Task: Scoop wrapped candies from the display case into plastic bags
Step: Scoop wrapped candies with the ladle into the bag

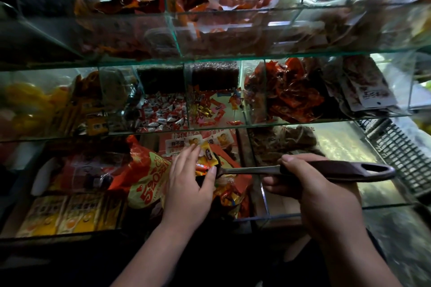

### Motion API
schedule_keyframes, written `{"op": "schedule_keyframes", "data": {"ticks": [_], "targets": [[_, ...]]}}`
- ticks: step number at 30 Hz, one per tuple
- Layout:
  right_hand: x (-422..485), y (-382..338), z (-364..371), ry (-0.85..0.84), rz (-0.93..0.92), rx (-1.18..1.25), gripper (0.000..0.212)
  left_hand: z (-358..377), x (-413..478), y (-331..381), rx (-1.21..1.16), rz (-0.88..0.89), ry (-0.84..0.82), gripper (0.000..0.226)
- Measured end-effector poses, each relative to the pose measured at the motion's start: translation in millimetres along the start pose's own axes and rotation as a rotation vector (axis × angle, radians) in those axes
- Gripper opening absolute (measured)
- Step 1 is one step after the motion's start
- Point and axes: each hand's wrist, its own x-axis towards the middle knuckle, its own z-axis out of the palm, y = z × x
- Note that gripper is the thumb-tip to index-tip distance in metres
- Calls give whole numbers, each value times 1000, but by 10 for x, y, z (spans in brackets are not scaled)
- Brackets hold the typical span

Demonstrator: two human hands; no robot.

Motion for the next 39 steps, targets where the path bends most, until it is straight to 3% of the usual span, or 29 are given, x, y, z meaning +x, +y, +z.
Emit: {"op": "schedule_keyframes", "data": {"ticks": [2,9,13,15,19,22,25,27,33,35,37,39], "targets": [[-11,-46,19,-5,-24,8,5,-10,85,29,22,26,-8,60],[128,-216,193,57,-79,70,16,-69,649,257,124,203,44,59],[349,-290,369,138,-108,166,19,-66,1180,394,72,216,-51,60],[494,-257,475,153,-105,127,17,-47,1357,415,2,131,-111,66],[712,-114,628,59,-432,-375,9,-37,1384,340,-97,-157,-154,68],[783,-55,616,-186,-668,-708,12,-47,1253,240,-164,-118,-118,66],[749,-47,530,-357,-730,-942,33,-81,1170,209,-268,-90,-91,66],[681,-67,462,-345,-762,-898,37,-105,1129,208,-282,-104,-86,66],[302,-94,405,-178,-954,-548,7,-174,931,222,-263,-52,-28,74],[211,-31,394,-146,-906,-469,7,-238,822,217,-311,-26,19,76],[176,-2,362,-140,-597,-316,12,-310,649,172,-400,-21,2,75],[186,13,252,-156,-428,-364,20,-349,415,87,-451,-27,-40,72]]}}
